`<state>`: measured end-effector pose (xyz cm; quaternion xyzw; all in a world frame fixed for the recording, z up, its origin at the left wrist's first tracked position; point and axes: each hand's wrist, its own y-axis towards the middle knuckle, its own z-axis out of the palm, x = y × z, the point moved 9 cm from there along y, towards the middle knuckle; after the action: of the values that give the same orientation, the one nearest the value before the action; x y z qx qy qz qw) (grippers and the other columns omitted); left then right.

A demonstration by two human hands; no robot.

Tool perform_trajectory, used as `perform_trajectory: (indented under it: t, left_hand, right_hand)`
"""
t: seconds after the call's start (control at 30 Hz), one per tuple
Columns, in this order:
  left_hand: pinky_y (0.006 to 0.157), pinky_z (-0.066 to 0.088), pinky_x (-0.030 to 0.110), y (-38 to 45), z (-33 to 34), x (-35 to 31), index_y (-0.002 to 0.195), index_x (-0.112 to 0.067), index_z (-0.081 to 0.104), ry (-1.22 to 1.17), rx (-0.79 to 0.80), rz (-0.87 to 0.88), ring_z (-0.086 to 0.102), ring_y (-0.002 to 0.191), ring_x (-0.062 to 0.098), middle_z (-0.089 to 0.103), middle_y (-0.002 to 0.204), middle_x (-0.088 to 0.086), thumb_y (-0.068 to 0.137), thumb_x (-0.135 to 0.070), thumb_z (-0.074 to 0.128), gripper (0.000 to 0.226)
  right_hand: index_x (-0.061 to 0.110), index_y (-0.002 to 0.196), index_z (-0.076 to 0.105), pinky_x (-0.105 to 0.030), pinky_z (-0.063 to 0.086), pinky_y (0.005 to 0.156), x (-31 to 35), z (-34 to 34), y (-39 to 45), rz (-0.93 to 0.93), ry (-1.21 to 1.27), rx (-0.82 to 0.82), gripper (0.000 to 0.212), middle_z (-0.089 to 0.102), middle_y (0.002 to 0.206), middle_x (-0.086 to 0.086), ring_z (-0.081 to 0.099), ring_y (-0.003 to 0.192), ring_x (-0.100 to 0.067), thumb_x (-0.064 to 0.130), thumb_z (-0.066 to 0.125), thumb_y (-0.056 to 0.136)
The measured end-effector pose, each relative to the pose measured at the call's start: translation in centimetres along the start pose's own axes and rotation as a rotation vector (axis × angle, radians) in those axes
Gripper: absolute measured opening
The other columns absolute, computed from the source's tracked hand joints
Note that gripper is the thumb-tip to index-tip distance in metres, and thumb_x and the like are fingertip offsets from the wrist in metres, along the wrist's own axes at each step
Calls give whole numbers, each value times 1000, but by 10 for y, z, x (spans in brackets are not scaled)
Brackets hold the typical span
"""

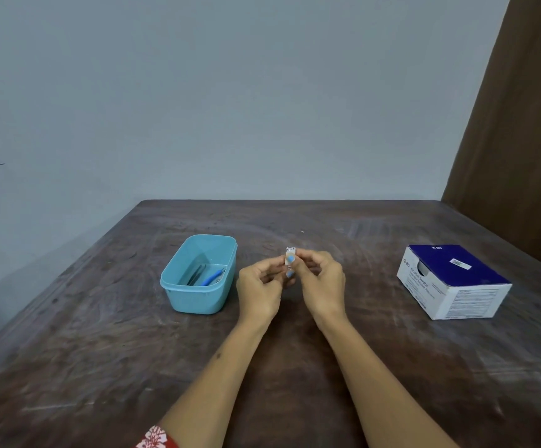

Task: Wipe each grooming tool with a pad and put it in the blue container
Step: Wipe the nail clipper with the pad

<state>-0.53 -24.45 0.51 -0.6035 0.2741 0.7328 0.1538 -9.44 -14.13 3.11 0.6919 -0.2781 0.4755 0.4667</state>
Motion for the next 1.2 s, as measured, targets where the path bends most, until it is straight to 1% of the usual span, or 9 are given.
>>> perform_trajectory:
  t: [0.23,0.33,0.43,0.57,0.7,0.87,1.03,1.13,1.2]
  left_hand:
    - [74,58,29,-3,-3,-10,100,-12,71,85,-35,64,71,85,17,73,87,4,81,10,60,30]
    - [75,53,13,-7,-1,-25,106,-14,70,274,-55,183,68,85,4,70,92,-6,82,3,60,30]
    - [68,46,2,-13,-7,-39,107,-11,69,322,-157,287,62,77,-12,69,95,-5,83,-6,63,25]
    - [70,49,6,-17,-12,-50,101,-11,71,318,-226,359,64,78,-6,71,90,-2,82,-12,69,20]
    - [76,55,22,-14,-13,-48,98,-11,72,257,-211,296,68,80,5,73,88,1,78,-11,72,20]
    - [68,49,7,-15,-14,-52,97,-8,72,211,-217,303,65,75,-8,70,84,-3,77,-7,72,20]
    - [73,55,20,-12,-14,-49,96,-10,73,252,-202,307,68,77,4,72,86,0,77,-8,72,20]
    - [69,50,8,-12,-15,-50,95,-9,73,226,-210,306,65,73,-5,71,82,-3,77,-7,73,18]
    - [67,49,6,-12,-15,-49,94,-9,73,226,-212,305,64,72,-8,70,82,-4,76,-6,73,18]
  right_hand:
    - [17,95,70,-8,46,68,-2,8,-2,-45,-113,55,10,62,95,1,60,84,-7,17,67,85]
    - [20,91,68,-23,45,79,2,6,0,-134,-213,33,6,57,92,5,56,94,-14,18,65,86]
    - [16,95,69,-26,41,81,9,3,-1,-241,-346,13,10,54,92,4,51,94,-15,20,63,88]
    - [14,96,70,-33,43,81,24,3,-9,-393,-443,-19,12,56,90,0,47,88,-13,17,66,85]
    - [11,90,71,-32,42,78,34,1,-13,-479,-482,-55,14,57,83,-2,51,82,-18,13,74,77]
    - [12,77,71,-38,43,72,27,0,-13,-448,-568,-52,8,57,76,-1,55,75,-22,13,77,72]
    - [15,84,72,-33,41,71,35,-2,-16,-506,-514,-99,11,56,74,0,53,72,-18,21,71,76]
    - [15,78,72,-39,45,68,28,0,-14,-465,-568,-79,8,56,71,0,54,70,-21,16,77,72]
    - [15,75,72,-41,46,68,25,-1,-13,-438,-591,-81,7,56,70,0,54,70,-21,15,78,70]
